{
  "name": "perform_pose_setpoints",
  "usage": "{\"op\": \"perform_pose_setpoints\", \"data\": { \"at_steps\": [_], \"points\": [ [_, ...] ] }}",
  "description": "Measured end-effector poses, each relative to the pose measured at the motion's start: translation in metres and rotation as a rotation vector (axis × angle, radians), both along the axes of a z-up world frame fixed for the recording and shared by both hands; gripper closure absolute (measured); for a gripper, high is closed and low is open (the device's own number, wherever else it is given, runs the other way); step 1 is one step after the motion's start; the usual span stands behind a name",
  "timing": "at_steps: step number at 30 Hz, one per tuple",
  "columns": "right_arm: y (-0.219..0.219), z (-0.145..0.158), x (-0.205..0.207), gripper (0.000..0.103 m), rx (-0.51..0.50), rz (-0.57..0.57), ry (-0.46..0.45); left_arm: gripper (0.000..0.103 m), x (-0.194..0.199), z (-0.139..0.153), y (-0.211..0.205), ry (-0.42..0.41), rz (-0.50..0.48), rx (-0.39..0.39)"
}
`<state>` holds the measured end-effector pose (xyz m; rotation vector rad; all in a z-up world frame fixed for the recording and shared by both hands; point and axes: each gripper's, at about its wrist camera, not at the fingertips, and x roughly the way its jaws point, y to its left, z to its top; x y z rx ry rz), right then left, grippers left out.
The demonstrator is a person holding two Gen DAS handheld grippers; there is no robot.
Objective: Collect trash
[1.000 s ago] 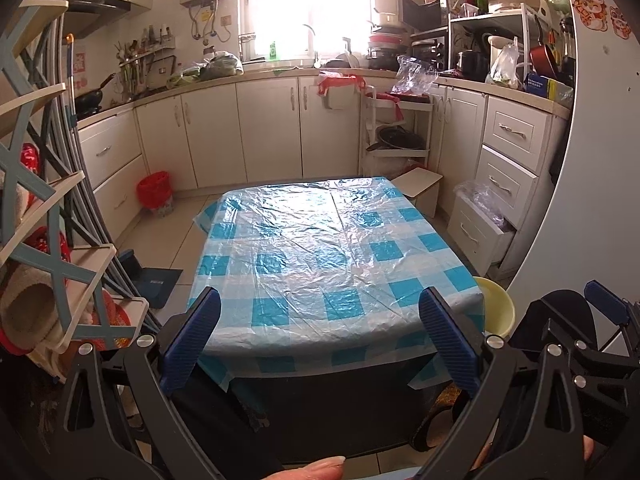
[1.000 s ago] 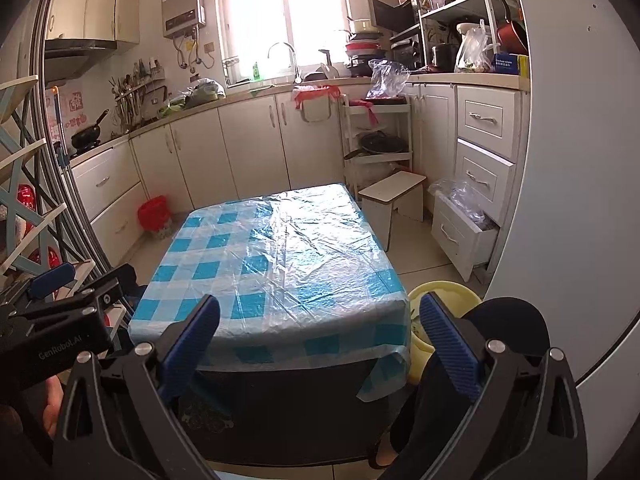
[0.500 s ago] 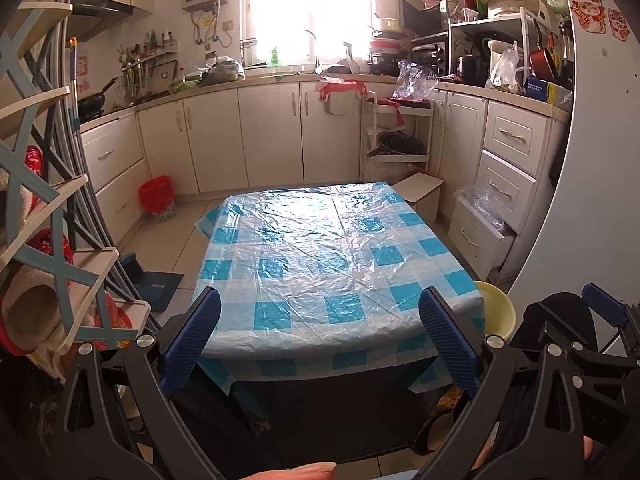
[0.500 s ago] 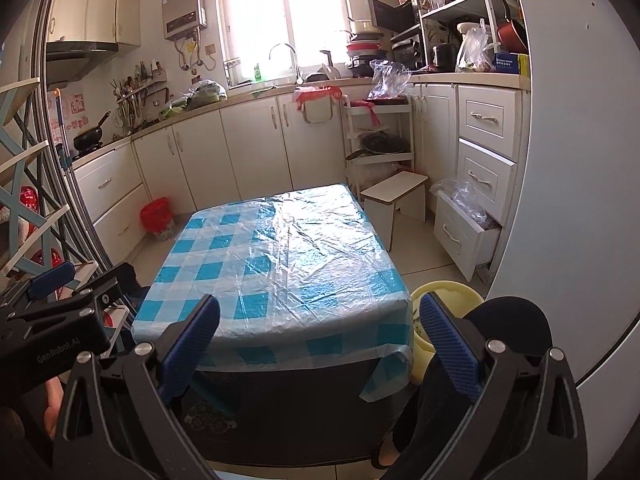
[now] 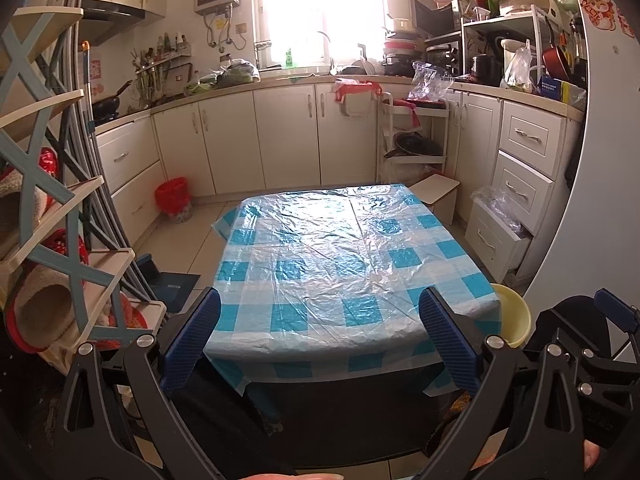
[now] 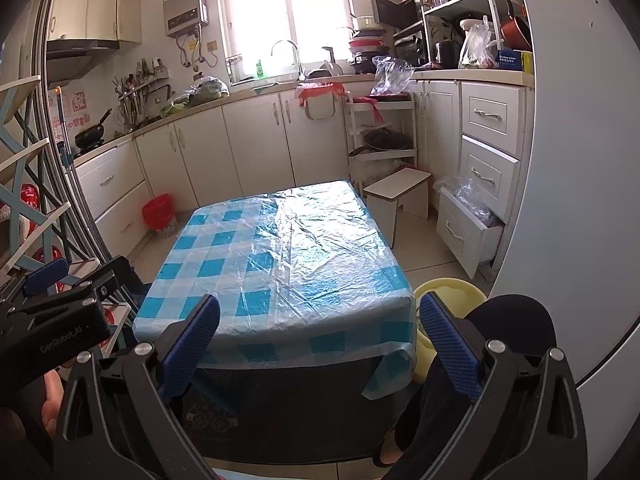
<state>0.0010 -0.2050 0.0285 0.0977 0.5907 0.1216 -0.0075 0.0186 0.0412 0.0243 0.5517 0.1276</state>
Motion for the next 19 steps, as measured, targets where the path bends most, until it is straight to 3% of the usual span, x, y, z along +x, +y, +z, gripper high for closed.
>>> {"op": "perform_pose_setpoints", "data": {
  "at_steps": [3,6,11,16,19],
  "points": [
    [0.0,-0.001,0.001,0.007,0.0,0.003,0.004,0.008,-0.003,0.001,0.0,-0.02,-0.012,-0.011],
    [0.0,-0.001,0.001,0.007,0.002,0.006,0.006,0.008,-0.003,-0.004,0.008,-0.015,-0.05,-0.115],
    [-0.001,0.0,0.01,0.007,-0.005,0.019,-0.002,0.008,0.009,-0.013,0.014,0.034,-0.047,-0.083],
    [0.005,0.0,0.049,0.007,-0.031,0.056,0.015,0.008,0.04,-0.028,0.033,0.135,-0.021,-0.11],
    [0.013,-0.01,0.095,0.007,-0.055,0.061,0.046,0.008,0.056,-0.04,0.051,0.144,0.003,-0.143]
  ]
}}
